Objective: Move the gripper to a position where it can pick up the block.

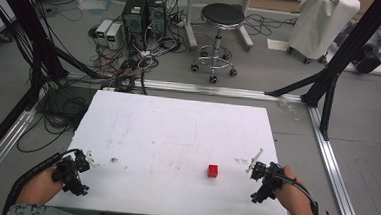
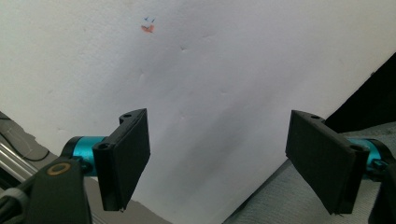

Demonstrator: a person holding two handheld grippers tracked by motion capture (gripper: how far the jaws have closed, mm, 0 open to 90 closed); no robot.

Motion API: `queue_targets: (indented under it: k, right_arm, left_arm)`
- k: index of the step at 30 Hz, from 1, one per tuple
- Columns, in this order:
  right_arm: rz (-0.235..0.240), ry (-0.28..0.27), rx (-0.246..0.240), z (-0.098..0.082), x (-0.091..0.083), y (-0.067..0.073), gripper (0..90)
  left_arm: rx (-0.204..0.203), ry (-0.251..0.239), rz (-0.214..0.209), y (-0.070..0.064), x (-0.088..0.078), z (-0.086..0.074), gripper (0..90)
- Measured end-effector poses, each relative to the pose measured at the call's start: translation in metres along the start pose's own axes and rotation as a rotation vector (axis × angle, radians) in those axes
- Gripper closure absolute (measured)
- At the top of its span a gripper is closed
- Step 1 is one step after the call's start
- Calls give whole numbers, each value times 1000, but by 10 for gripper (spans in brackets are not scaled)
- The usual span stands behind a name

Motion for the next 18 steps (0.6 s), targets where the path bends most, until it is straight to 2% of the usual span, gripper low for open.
queue_targets:
  k: [4,8,10,13,18]
  right_arm:
    - [-1,11,-40,10,-2,3,112]
    - [-10,-7,-72,22,-5,3,112]
    - [-10,-6,-75,24,-6,3,112]
    - [-20,-12,-131,34,-5,2,112]
    - [-36,-20,-173,48,-5,3,113]
  left_arm:
    - [0,0,1,0,0,0,221]
    - [0,1,-3,1,-1,-1,221]
    - [0,0,-1,1,-1,-1,221]
    - [-4,-2,-3,1,-1,-1,221]
    - [-11,-4,-1,1,0,-2,221]
Point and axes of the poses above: each handheld gripper's, and its own axes: x roughly forward along the jaws, z roughly out of its top, y roughly to its left, the point moved 4 cm from there along x, roughly forward along the jaws, and after that the axes turned 11 degrees about x, right-handed, at the moved point
